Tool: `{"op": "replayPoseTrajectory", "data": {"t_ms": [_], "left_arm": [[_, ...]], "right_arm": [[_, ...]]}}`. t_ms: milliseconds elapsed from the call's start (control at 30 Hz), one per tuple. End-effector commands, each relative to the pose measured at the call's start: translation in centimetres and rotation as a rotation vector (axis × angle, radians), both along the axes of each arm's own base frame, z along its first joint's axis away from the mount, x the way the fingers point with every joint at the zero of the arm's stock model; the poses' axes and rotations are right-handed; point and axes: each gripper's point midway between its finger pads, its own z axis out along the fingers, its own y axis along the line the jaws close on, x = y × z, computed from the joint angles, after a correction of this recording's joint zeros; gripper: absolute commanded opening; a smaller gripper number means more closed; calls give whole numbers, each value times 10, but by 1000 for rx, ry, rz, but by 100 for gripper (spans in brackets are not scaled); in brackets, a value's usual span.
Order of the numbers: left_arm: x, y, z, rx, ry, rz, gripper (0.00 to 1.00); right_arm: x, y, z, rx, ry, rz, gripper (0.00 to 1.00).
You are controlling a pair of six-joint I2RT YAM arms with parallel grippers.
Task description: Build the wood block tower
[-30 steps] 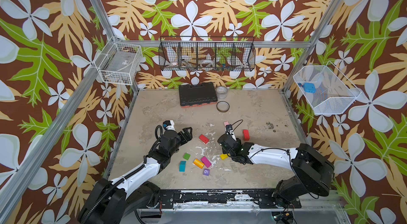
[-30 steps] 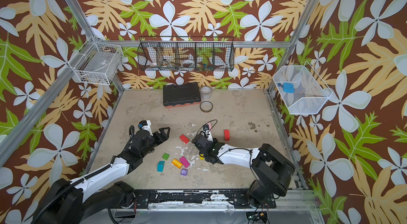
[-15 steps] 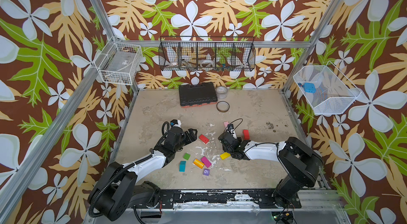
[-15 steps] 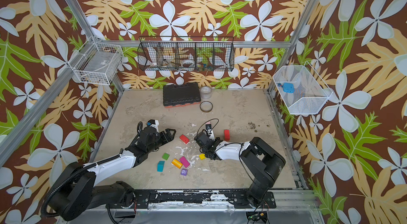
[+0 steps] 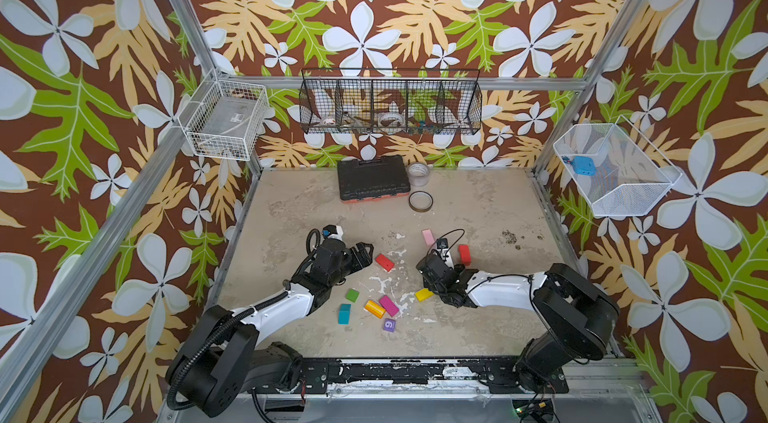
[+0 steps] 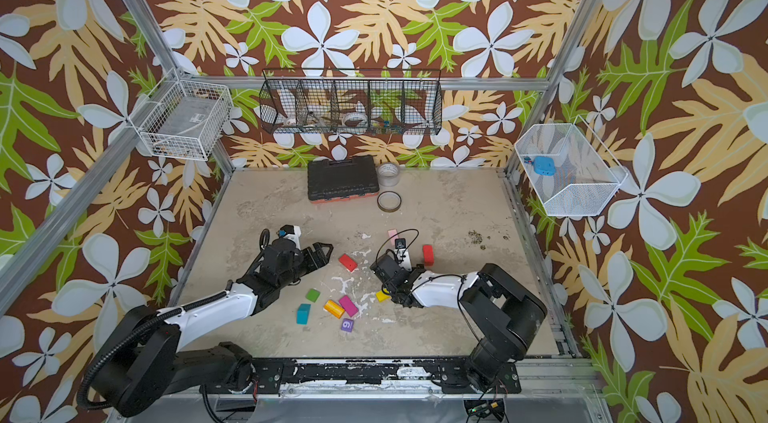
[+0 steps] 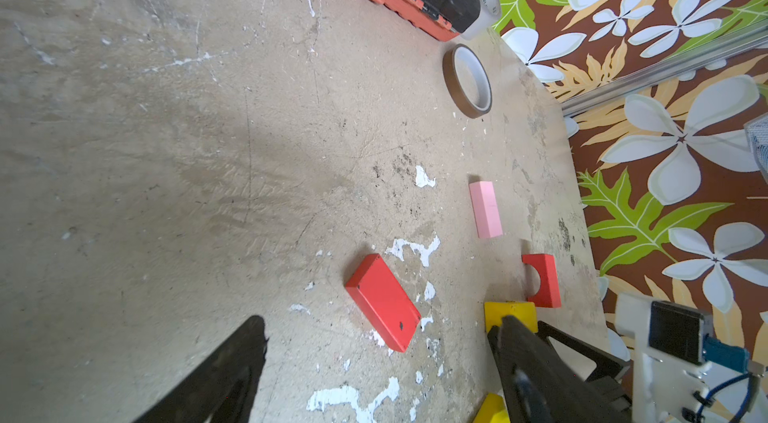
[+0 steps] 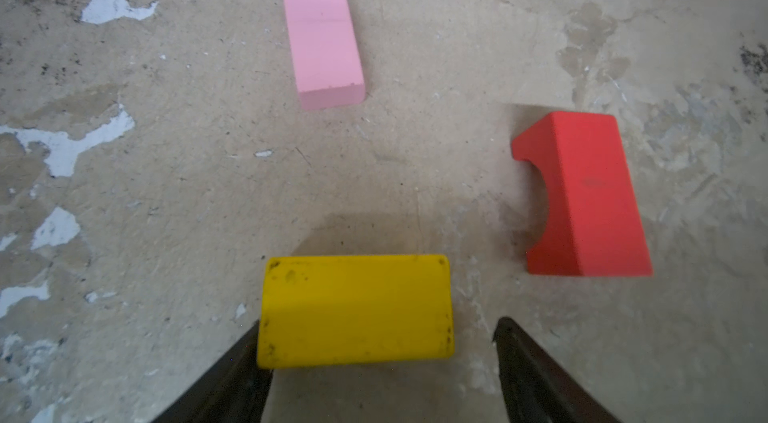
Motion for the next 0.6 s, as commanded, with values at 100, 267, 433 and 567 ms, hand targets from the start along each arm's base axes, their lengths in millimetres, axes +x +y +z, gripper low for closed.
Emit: {"op": "replayPoseTrajectory", "data": {"t_ms": [100, 267, 433, 567], "left_arm": [[2, -2, 6, -5, -18, -2, 88], [2, -2, 4, -2, -13, -4, 88], [2, -3, 4, -1, -10, -7, 89], [3, -3, 3, -1, -10, -6, 89]], "right_arm": [[-6, -19, 6, -11, -31, -62, 82], [-11, -31, 6, -11, -31, -86, 79], [-13, -45, 5, 6, -29, -115, 74], [-15, -52, 5, 33, -31, -129, 66]]}}
